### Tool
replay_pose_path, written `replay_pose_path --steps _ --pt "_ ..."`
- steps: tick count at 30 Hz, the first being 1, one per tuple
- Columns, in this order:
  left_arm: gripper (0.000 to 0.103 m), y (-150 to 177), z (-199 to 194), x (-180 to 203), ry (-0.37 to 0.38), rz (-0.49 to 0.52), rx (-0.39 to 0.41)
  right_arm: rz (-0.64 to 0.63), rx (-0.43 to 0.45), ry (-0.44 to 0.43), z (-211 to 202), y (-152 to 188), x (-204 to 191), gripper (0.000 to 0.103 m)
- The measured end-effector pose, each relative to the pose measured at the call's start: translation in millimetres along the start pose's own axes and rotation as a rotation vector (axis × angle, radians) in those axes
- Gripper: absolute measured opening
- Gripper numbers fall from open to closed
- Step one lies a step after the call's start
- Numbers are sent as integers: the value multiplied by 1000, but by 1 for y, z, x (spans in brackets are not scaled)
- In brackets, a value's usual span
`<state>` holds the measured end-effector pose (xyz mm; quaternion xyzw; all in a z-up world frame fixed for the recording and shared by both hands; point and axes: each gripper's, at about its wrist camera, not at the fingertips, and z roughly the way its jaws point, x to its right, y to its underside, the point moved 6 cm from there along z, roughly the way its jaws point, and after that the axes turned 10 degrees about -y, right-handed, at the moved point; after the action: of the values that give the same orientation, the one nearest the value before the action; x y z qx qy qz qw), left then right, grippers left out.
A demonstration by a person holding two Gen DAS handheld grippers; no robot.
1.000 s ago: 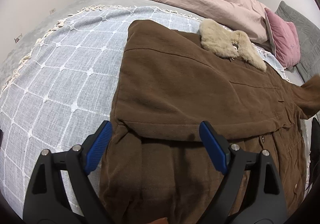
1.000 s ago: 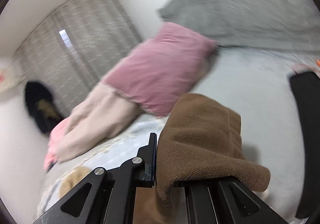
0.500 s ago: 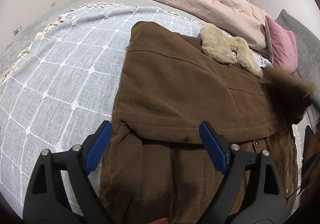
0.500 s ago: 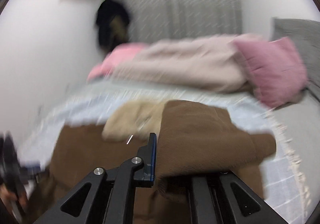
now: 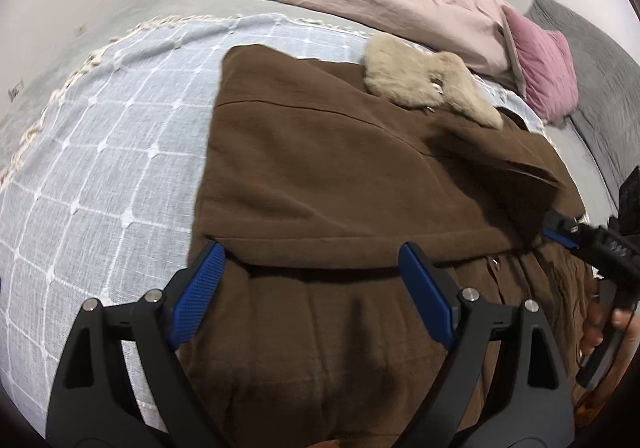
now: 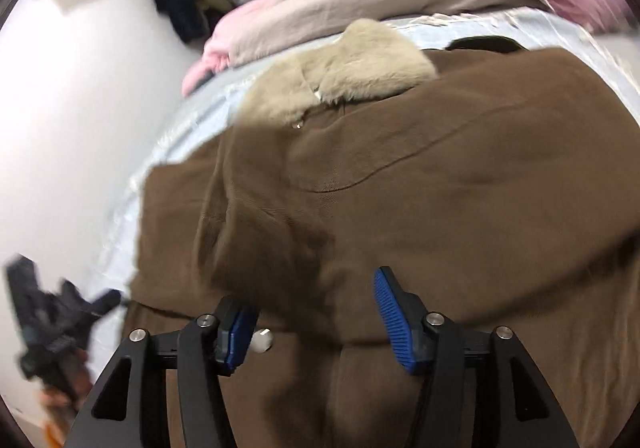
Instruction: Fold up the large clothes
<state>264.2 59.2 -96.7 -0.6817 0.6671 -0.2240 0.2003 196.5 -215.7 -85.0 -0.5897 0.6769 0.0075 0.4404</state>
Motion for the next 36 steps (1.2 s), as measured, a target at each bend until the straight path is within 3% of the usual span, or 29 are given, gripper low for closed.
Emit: replay_pose_path --steps 2,5,9,11,13,18,20,21,22,24,28,31,34,36 --pt "89 -2 -8 9 55 8 11 0 16 29 -18 0 4 61" --pt "89 -7 -23 25 153 -14 33 -47 60 160 -52 -9 17 61" --pt "88 -18 -24 66 267 -17 -5 -61 130 320 -96 -17 54 63" --pt "86 -23 -19 91 271 24 -9 -8 138 391 -117 -16 85 63" --pt "83 -24 -9 117 269 74 -24 39 154 409 -132 -16 106 63" --pt "59 -6 40 159 257 56 -198 137 193 372 -158 -6 142 63" --pt "52 -1 48 164 250 32 -213 138 187 360 -159 -7 149 63" --pt "40 1 49 165 245 25 -207 138 177 347 -156 -8 152 63" --pt "20 0 49 166 251 20 -200 141 164 334 -151 -10 150 64" --pt "12 -3 46 170 275 18 -195 158 127 304 -139 -10 155 64" --pt "10 -27 13 168 284 21 -27 151 81 342 -113 -15 161 64" --pt "10 -51 -4 157 234 -12 81 99 108 371 -108 -27 160 64" --pt "10 -51 16 141 152 -25 44 86 134 364 -108 -35 166 65" --pt "11 -34 51 139 86 27 -67 85 108 398 -102 -33 173 66"
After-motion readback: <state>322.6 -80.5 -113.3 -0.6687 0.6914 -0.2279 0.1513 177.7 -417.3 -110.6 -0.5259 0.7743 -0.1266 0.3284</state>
